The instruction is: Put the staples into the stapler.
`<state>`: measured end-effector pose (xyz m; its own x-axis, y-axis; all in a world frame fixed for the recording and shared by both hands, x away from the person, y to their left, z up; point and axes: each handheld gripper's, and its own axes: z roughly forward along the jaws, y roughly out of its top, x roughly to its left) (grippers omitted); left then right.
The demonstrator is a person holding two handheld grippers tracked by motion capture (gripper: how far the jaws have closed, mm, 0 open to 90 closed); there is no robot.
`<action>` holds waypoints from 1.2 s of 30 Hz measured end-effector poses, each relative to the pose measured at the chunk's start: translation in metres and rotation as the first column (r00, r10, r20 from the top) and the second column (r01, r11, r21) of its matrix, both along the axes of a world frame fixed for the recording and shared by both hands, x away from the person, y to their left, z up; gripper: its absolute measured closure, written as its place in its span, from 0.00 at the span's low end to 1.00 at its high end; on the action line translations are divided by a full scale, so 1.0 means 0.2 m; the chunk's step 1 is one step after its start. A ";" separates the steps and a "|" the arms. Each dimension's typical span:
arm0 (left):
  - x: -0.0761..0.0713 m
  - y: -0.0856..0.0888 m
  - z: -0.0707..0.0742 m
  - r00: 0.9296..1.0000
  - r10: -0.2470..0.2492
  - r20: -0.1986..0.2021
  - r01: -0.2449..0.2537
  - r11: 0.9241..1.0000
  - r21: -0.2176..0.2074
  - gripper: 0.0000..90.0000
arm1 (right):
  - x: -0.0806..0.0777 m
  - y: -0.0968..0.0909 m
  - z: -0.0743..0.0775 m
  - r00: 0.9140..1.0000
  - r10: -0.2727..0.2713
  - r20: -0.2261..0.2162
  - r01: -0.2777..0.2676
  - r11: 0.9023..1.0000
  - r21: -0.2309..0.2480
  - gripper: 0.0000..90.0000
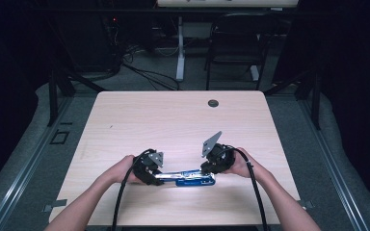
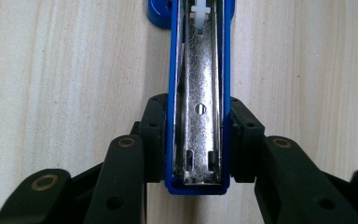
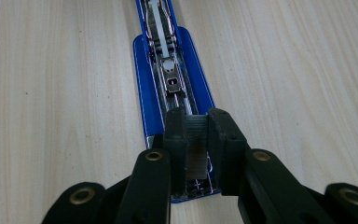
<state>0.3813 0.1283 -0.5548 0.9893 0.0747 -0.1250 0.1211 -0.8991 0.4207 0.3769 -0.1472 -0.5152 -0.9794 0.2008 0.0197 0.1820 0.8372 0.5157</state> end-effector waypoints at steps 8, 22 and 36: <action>0.01 0.00 0.00 1.000 -0.003 -0.013 0.003 1.000 -0.001 0.72 | -0.02 0.05 -0.01 0.996 0.070 0.050 -0.066 0.995 -0.072 0.87; 0.01 0.00 0.00 1.000 -0.004 -0.014 0.004 1.000 -0.002 0.72 | 0.04 0.07 -0.02 0.988 0.153 -0.009 -0.153 0.984 -0.087 0.87; 0.01 0.00 0.00 1.000 -0.005 -0.016 0.005 1.000 -0.002 0.72 | 0.05 0.04 -0.03 0.985 0.171 -0.026 -0.173 0.982 -0.075 0.87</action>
<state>0.3831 0.1288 -0.5546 0.9876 0.0698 -0.1410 0.1236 -0.8987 0.4209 0.3872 -0.1401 -0.5210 -0.9991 0.0313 0.0299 0.0413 0.8938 0.4465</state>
